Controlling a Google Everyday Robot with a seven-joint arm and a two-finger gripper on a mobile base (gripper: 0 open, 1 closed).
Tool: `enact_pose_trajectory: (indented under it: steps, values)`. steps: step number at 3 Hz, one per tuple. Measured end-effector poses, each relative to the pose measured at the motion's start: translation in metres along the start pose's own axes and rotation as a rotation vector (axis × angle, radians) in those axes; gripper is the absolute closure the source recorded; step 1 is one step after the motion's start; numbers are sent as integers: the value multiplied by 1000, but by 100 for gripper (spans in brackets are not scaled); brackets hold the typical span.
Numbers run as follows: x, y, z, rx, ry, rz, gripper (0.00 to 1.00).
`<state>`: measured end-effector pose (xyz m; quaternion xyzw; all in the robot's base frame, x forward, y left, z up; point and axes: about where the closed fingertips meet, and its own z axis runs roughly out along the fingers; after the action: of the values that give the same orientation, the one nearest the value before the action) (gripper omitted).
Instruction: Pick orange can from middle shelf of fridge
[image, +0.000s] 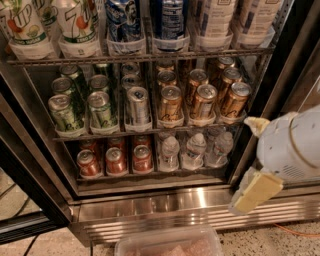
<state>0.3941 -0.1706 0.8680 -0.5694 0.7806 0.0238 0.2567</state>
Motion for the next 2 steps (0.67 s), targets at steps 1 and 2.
enact_pose_trajectory:
  steps: [1,2]
  values:
    - [-7,-13,4,59,-34,-11,0]
    - [-6,-6,11,66,-72,11,0]
